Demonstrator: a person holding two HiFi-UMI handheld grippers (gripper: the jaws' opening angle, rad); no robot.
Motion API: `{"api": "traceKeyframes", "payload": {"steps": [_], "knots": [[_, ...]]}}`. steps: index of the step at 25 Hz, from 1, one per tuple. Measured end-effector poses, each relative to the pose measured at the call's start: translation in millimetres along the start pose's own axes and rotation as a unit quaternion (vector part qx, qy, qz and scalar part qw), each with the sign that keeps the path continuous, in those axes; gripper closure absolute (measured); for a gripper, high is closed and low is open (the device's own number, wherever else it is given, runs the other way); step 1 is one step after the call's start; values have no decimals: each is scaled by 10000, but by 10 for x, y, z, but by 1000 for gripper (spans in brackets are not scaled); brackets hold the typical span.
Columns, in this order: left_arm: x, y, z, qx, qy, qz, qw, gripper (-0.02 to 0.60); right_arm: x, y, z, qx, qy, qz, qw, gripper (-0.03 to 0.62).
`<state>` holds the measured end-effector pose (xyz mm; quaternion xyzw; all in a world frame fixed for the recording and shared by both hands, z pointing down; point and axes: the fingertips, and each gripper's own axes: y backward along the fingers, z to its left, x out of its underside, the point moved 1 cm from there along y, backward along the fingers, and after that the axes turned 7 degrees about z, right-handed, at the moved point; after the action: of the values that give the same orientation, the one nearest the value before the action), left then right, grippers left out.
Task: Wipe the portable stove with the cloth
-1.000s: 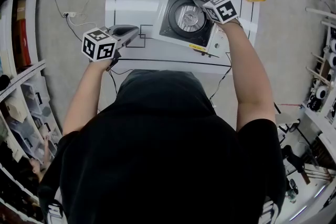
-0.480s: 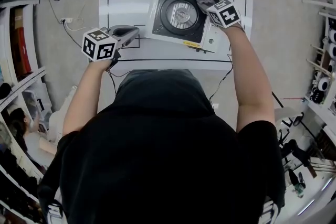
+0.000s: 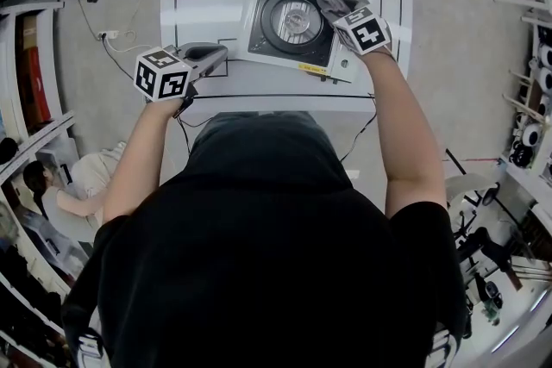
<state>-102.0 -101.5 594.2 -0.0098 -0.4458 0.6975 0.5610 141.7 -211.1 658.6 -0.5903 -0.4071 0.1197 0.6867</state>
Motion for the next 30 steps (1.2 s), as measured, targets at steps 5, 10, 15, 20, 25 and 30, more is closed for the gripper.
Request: {"api": "traceKeyframes", "payload": {"steps": [5,10,15,20,25,30], "knots": [[28,21,-22,24,-15,3,10000,558,170,86,98,26,-268,-19,9996,399],[48,25,-60,63,-68,29,10000,558,302,140,271,41,-376,4,9993,398],[29,19,-102,100,-148,57,9998,558,407,195,524,104,-104,112,9998,398],[25,10,-135,146,-195,84,9997,558,507,220,818,33,123,205,9997,398],[30,15,-132,170,-220,113,9996,558,591,234,1056,-41,43,225,9997,399],[54,5,-136,179,-227,153,9995,558,669,244,1125,-13,-114,165,9998,398]]}}
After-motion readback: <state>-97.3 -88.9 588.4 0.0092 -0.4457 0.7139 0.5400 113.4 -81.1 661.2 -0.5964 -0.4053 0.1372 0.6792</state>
